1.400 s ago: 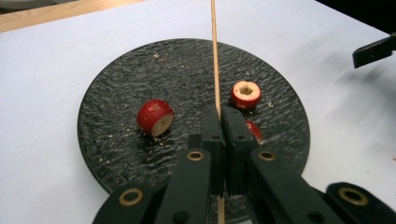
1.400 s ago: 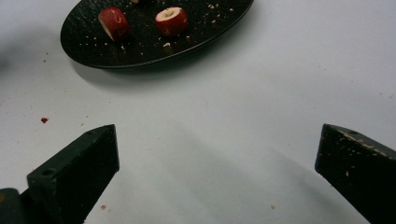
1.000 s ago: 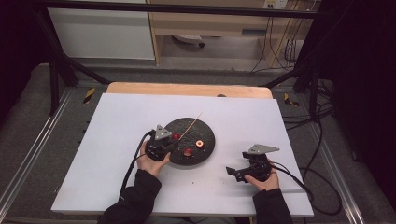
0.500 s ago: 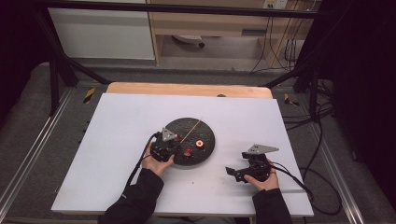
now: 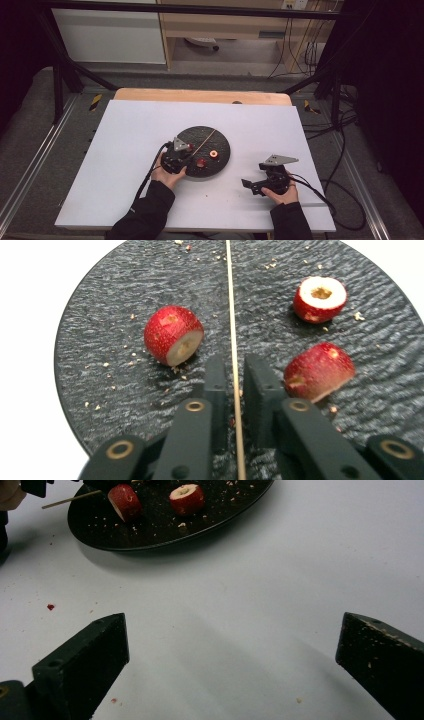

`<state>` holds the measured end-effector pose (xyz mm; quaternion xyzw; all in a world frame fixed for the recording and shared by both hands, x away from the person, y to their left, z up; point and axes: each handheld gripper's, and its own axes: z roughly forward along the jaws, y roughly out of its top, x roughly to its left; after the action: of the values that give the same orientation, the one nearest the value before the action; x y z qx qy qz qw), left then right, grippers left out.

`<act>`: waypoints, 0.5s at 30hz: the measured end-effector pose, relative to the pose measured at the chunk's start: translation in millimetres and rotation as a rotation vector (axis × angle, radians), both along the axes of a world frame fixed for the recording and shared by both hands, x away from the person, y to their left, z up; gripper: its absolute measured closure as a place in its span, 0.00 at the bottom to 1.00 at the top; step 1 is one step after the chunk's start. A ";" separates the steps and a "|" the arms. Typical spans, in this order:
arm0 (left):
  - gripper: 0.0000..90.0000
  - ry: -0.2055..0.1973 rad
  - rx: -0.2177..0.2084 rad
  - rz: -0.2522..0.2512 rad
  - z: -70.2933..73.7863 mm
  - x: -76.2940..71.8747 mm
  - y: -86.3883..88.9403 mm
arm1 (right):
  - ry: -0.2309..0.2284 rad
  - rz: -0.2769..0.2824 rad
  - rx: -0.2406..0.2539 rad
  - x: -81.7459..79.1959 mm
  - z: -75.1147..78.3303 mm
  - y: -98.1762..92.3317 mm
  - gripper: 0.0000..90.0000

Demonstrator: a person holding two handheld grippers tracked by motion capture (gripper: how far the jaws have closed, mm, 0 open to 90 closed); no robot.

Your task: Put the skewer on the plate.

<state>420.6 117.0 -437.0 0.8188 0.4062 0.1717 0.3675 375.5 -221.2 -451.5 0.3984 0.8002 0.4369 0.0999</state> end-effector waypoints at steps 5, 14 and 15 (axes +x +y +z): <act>0.74 -0.007 -0.007 -0.033 8.6 -7.5 7.4 | -0.001 -0.003 0.001 -0.1 0.4 -0.1 0.02; 0.44 -0.005 0.010 -0.089 20.4 -21.1 26.5 | -0.007 -0.004 0.002 -0.2 1.9 -1.4 0.01; 0.40 -0.001 0.006 -0.092 20.9 -22.6 29.9 | -0.008 -0.002 0.002 -0.2 2.0 -1.6 0.01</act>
<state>397.9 146.9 -416.1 0.8376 0.3674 0.1563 0.3728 375.4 -222.8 -449.6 0.3977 0.7988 0.4394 0.1033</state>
